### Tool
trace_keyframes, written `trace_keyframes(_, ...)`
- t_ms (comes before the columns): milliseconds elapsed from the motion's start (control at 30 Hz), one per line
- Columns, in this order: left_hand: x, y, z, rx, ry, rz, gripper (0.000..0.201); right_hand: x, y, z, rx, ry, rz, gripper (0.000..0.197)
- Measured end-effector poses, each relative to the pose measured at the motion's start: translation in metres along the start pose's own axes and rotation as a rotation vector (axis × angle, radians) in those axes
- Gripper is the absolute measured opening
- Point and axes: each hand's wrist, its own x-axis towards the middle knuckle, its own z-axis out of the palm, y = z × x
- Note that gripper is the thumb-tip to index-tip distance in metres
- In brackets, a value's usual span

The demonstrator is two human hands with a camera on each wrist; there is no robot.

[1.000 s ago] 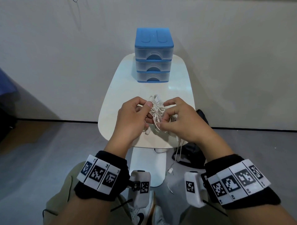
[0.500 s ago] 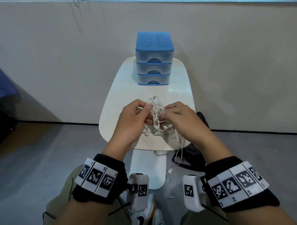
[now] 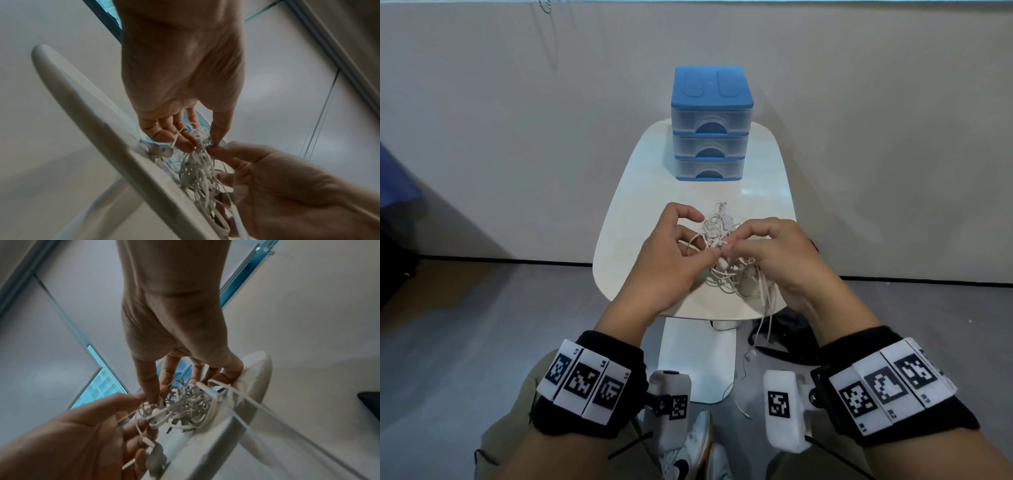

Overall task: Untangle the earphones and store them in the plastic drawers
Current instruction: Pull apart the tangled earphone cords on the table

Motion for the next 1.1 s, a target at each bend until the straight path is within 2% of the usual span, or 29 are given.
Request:
trace_keyframes(100, -0.002, 0.003, -0.001, 0.078, 0.002, 0.025, 0.038, 0.003, -0.003, -0.003, 0.119, 0.048, 0.047, 0.017)
trace_keyframes(267, 0.0, 0.004, 0.001, 0.209, 0.061, 0.084, 0.022, 0.007, -0.005, -0.006, -0.06, 0.162, -0.09, 0.013)
trace_keyframes(433, 0.0, 0.012, 0.004, 0.285, 0.052, 0.141, 0.022, 0.009, -0.007, -0.011, -0.208, 0.136, -0.202, 0.012)
trace_keyframes(533, 0.005, 0.013, 0.007, 0.344, 0.094, 0.183, 0.017, 0.01, -0.007, -0.017, -0.305, 0.086, -0.23, 0.013)
trace_keyframes(767, 0.012, 0.016, 0.006, 0.407, 0.101, 0.178, 0.009, 0.009, -0.013, -0.031, -0.524, -0.027, -0.296, 0.017)
trace_keyframes(1100, 0.015, 0.02, 0.006, 0.446, -0.01, 0.168, 0.01, 0.006, -0.016, -0.039, -0.27, -0.178, -0.204, 0.006)
